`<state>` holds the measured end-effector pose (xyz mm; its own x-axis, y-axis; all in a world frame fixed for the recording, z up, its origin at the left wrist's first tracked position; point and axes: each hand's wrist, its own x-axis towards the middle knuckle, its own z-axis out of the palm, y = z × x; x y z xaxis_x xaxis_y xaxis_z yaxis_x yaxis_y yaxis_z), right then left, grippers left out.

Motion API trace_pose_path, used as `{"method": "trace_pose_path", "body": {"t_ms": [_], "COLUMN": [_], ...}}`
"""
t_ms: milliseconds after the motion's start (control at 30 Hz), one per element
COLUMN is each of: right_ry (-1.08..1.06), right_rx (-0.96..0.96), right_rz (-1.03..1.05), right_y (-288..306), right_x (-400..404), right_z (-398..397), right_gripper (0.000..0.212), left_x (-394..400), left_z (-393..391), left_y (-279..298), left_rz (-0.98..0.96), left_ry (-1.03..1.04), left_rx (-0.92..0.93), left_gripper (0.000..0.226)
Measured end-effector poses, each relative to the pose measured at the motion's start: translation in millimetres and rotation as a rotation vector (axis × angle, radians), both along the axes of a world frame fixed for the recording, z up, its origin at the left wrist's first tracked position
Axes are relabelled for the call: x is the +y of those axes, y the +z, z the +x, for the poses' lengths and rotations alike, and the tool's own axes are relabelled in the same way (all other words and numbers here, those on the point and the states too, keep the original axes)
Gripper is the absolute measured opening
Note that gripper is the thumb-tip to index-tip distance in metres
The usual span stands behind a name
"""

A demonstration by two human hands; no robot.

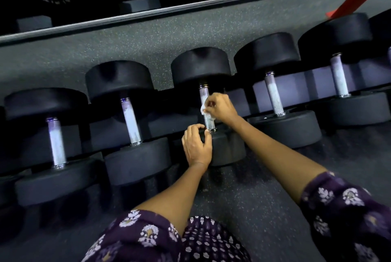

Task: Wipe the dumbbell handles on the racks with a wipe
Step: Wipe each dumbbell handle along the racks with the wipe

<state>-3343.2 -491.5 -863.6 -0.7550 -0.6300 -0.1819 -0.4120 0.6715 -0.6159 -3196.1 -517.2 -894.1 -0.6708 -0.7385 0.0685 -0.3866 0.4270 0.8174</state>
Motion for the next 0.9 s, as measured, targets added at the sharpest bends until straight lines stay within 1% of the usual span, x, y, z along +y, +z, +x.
{"method": "trace_pose_path", "body": {"t_ms": [67, 100, 200, 300, 333, 467, 567, 667, 700, 767, 833, 900], "right_ry": [0.167, 0.192, 0.156, 0.246, 0.248, 0.111, 0.155, 0.102, 0.084, 0.106, 0.176, 0.170], "right_rx": [-0.001, -0.033, -0.088, -0.120, -0.124, -0.133, -0.115, -0.076, -0.071, -0.099, -0.144, -0.126], "right_rz": [0.105, 0.116, 0.093, 0.172, 0.183, 0.156, 0.215, 0.256, 0.259, 0.239, 0.207, 0.225], "right_y": [-3.5, -3.7, -1.5, 1.8, 3.3, 0.3, 3.9, 8.2, 8.2, 9.5, 10.4, 12.2], "right_x": [12.6, 19.8, 25.0, 15.7, 15.1, 19.2, 17.7, 27.3, 31.0, 35.2, 34.3, 34.1], "right_z": [8.8, 10.4, 9.9, 13.5, 12.7, 11.1, 14.6, 4.8, 2.7, 8.4, 15.5, 14.3], "right_gripper": [0.009, 0.008, 0.005, 0.007, 0.007, 0.007, 0.009, 0.012, 0.012, 0.012, 0.012, 0.013], "left_x": [0.6, 0.3, 1.0, 0.8, 0.7, 0.9, -0.7, 7.9, 15.5, 32.9, 43.3, 43.4], "left_z": [0.7, 0.8, 1.1, 0.8, 0.6, 1.0, -1.3, 7.3, 11.2, 17.7, 19.5, 18.7], "left_y": [0.8, 1.4, 2.9, 5.7, 5.9, 4.4, 4.1, 1.4, 1.8, 6.7, 10.1, 9.8], "left_rz": [0.038, 0.056, 0.058, 0.059, 0.058, 0.036, 0.010, -0.071, -0.055, 0.050, 0.151, 0.138], "left_ry": [0.007, 0.008, -0.002, -0.007, -0.011, -0.022, -0.014, -0.019, 0.007, 0.104, 0.144, 0.098], "left_rx": [-0.008, -0.016, -0.036, -0.044, -0.047, -0.047, -0.033, -0.070, -0.094, -0.169, -0.255, -0.304], "left_gripper": [0.055, 0.061, 0.075, 0.084, 0.085, 0.085, 0.082, 0.085, 0.093, 0.111, 0.117, 0.118]}}
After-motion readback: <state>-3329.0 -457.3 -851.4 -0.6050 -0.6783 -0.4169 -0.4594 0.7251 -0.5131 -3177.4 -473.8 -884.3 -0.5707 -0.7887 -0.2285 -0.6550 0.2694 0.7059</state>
